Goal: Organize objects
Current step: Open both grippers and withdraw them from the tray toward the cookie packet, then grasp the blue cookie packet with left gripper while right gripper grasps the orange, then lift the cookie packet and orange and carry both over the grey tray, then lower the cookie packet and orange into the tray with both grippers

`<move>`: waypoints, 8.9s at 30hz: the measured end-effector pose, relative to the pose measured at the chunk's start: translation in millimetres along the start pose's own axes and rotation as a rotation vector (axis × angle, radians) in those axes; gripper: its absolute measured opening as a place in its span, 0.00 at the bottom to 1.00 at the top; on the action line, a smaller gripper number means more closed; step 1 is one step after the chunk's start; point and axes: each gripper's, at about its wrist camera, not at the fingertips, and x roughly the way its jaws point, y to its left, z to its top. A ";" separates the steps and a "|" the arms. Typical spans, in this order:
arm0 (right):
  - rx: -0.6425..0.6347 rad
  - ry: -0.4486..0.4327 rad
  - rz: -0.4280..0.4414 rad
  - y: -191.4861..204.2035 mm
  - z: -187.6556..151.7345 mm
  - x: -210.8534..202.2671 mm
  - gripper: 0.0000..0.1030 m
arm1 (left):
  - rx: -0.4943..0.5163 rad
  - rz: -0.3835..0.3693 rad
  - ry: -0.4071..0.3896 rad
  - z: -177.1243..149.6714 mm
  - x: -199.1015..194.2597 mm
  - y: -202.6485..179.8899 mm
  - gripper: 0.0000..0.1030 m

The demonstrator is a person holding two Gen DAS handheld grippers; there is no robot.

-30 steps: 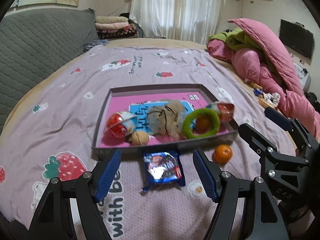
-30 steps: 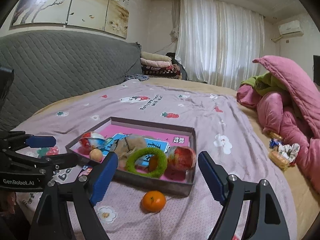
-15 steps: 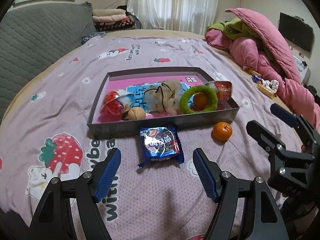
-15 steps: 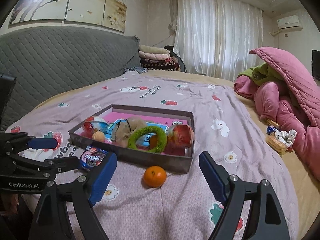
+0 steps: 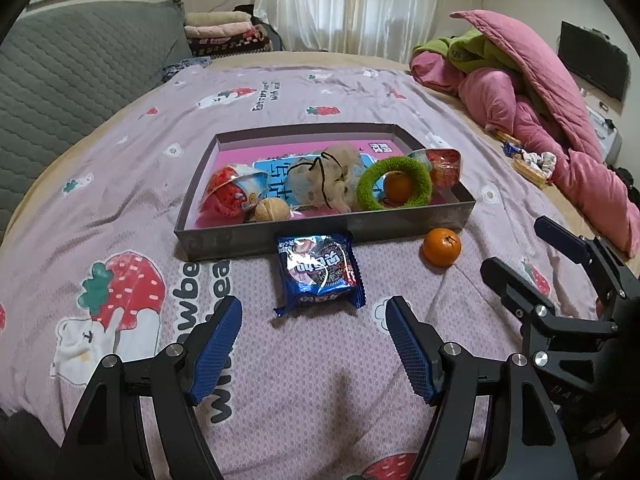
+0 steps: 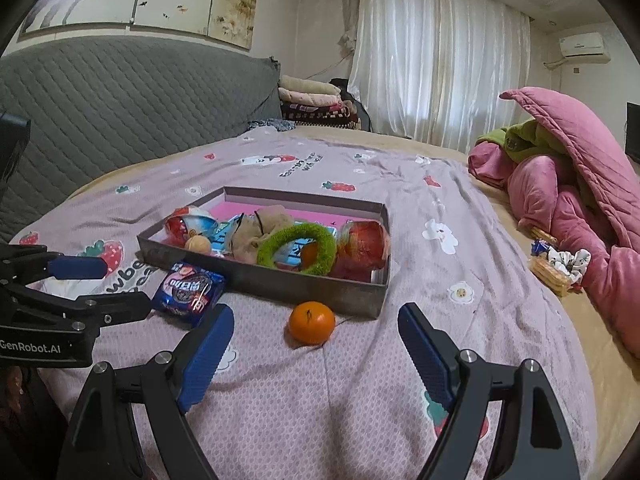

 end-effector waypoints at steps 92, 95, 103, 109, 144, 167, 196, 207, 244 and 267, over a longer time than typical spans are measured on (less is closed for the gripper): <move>-0.024 0.137 0.046 5.7 2.7 80.7 0.37 | -0.048 -0.066 0.009 26.8 73.2 15.0 0.52; -0.026 0.092 0.051 5.7 8.6 70.2 0.37 | -0.056 -0.056 -0.026 30.9 59.5 23.5 0.52; -0.002 -0.027 0.083 1.9 27.4 37.2 0.37 | -0.056 -0.023 -0.107 42.7 34.4 36.9 0.52; -0.010 -0.072 0.089 5.0 43.8 25.1 0.37 | -0.065 -0.012 -0.153 54.9 20.4 49.5 0.52; -0.053 -0.146 0.123 27.6 115.5 64.8 0.37 | -0.054 0.036 -0.228 111.2 25.8 98.0 0.52; -0.053 -0.061 0.150 27.7 93.3 88.9 0.37 | -0.042 0.028 -0.112 80.3 59.7 106.5 0.52; -0.115 0.081 0.182 56.3 61.0 125.8 0.37 | -0.007 0.003 -0.091 68.2 89.9 87.3 0.53; -0.116 0.084 0.178 58.8 60.5 130.4 0.37 | -0.023 -0.010 -0.101 77.4 100.4 87.3 0.53; -0.112 0.158 0.200 62.8 61.2 158.2 0.37 | 0.000 0.067 -0.076 79.5 125.6 85.0 0.53; -0.066 0.174 0.204 53.0 58.0 156.6 0.37 | 0.002 0.066 -0.069 79.0 121.7 87.7 0.54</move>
